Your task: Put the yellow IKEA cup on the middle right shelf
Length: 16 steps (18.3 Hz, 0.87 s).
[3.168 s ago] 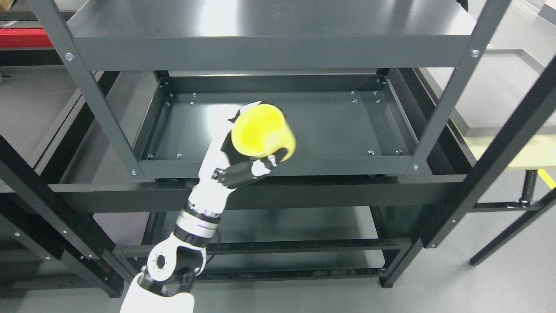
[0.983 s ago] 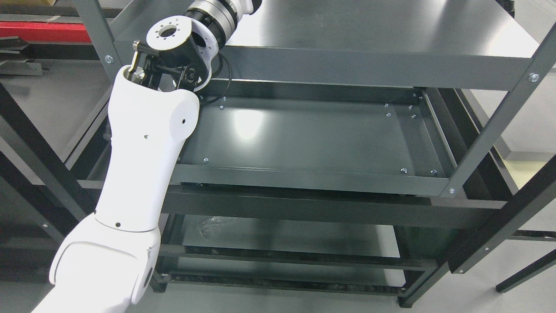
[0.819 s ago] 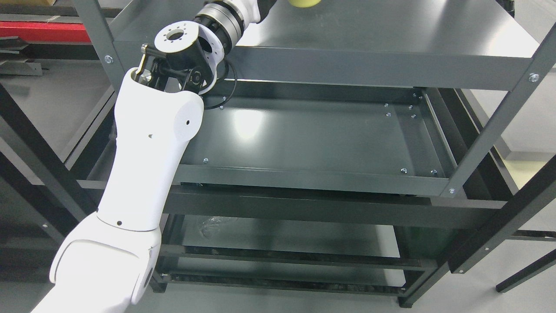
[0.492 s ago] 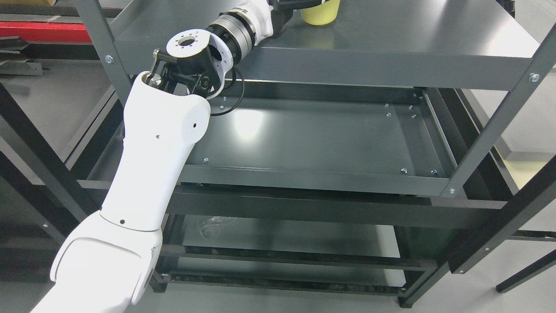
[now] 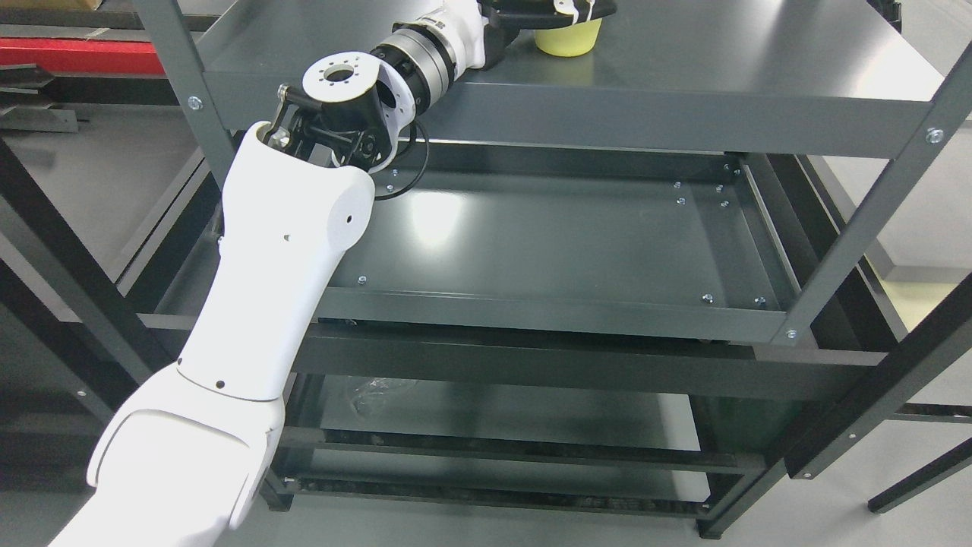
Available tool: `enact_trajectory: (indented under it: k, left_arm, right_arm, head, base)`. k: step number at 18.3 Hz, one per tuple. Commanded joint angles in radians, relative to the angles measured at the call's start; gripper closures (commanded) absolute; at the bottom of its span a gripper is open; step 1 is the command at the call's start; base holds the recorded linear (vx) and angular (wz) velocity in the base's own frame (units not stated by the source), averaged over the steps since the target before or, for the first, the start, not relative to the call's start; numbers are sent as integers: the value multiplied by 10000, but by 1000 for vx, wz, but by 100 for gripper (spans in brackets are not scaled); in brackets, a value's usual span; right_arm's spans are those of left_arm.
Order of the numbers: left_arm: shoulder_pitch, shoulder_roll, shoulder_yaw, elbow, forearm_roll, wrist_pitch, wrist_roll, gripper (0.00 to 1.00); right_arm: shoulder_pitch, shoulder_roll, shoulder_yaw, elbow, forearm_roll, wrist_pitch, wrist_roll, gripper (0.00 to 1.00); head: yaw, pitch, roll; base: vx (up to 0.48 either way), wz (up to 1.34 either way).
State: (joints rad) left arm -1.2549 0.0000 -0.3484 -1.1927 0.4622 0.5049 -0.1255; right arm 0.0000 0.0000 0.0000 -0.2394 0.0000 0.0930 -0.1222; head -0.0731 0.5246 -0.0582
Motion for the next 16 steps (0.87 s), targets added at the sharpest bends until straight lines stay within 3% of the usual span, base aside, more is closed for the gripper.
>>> enact_trajectory:
  k: [1,10,16]
  left_arm:
    - [-428,175,675,-955,-479,-18,13,1]
    - [-751,175,1045,-2721,-1032,473,-109,1]
    - [-736,175,1275,-3365,-1032,473,-2116,3]
  right_arm:
    - [138,-175,169,1,-245,6,56,1]
    - [138,-175,169,1,-245,6,56,1]
    - [138,-175,169,1,-245,6,56,1]
  head:
    - [0,0,0]
    - [0,-1,0]
    - [0,-1,0]
  base:
    - [-4,-14]
    - [-1,-3]
    - [0,0]
